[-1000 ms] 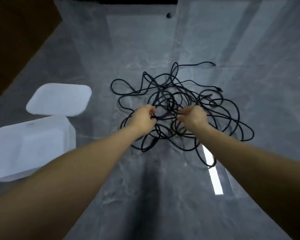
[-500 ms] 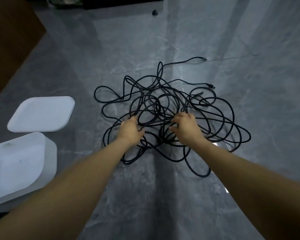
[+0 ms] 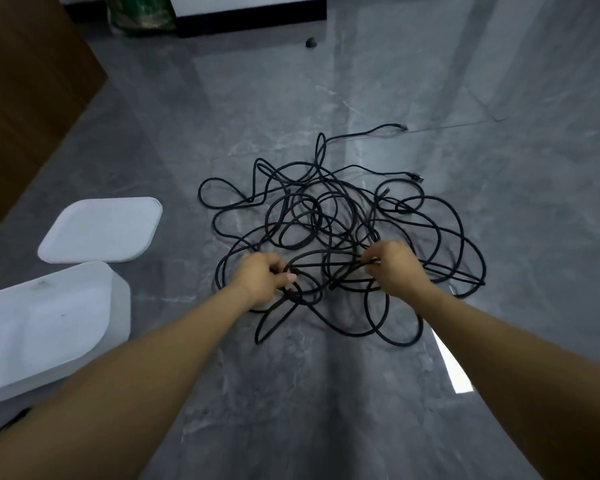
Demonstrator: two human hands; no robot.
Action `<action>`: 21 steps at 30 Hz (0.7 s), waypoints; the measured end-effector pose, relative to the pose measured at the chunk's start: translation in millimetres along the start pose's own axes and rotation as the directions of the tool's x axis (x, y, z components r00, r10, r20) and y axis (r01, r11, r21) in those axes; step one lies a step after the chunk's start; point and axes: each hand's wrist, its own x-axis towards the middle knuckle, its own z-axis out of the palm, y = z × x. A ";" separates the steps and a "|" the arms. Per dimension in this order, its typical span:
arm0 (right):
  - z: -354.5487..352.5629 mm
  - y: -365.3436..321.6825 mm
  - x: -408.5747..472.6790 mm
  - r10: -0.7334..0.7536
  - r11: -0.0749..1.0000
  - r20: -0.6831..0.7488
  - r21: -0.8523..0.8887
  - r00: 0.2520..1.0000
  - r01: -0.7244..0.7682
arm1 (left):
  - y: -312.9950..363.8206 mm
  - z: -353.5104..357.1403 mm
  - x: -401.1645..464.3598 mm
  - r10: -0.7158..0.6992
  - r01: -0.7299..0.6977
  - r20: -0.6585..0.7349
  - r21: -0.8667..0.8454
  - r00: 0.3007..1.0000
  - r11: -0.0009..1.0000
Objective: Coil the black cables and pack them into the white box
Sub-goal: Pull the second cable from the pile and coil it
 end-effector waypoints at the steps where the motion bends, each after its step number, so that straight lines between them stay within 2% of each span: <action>1: -4.8 -2.1 -3.1 0.016 1.000 -0.001 0.019 1.000 -0.016 | 2.6 -6.2 -4.6 0.010 -0.011 -0.014 -0.014 1.000 1.000; 6: -33.0 -24.9 -16.9 0.070 0.995 -0.012 0.075 0.997 -0.069 | 21.2 -41.8 -18.1 0.068 -0.066 -0.152 0.019 0.986 0.998; 8: -41.6 -35.8 -21.8 0.080 0.994 -0.037 0.084 0.996 -0.076 | 30.9 -53.1 -21.4 0.112 -0.132 -0.171 -0.108 0.979 0.985; 12: -46.8 -48.5 -34.8 0.111 0.994 0.008 -0.002 0.994 -0.111 | 32.8 -67.9 -31.4 0.069 -0.193 -0.295 -0.415 0.953 0.889; 15: -46.0 -59.2 -42.2 0.118 0.993 0.050 -0.033 0.992 -0.117 | 24.1 -73.9 -37.4 0.049 -0.199 -0.292 -0.509 0.955 0.837; 19: -41.5 -88.8 -38.4 0.078 0.987 -0.046 0.147 0.996 -0.071 | 20.0 -83.2 -43.4 0.052 -0.195 -0.268 -0.541 0.962 0.818; 21: -36.2 -104.9 -34.5 0.055 0.980 -0.049 0.192 0.997 -0.044 | 18.5 -88.1 -45.1 0.045 -0.195 -0.267 -0.569 0.963 0.799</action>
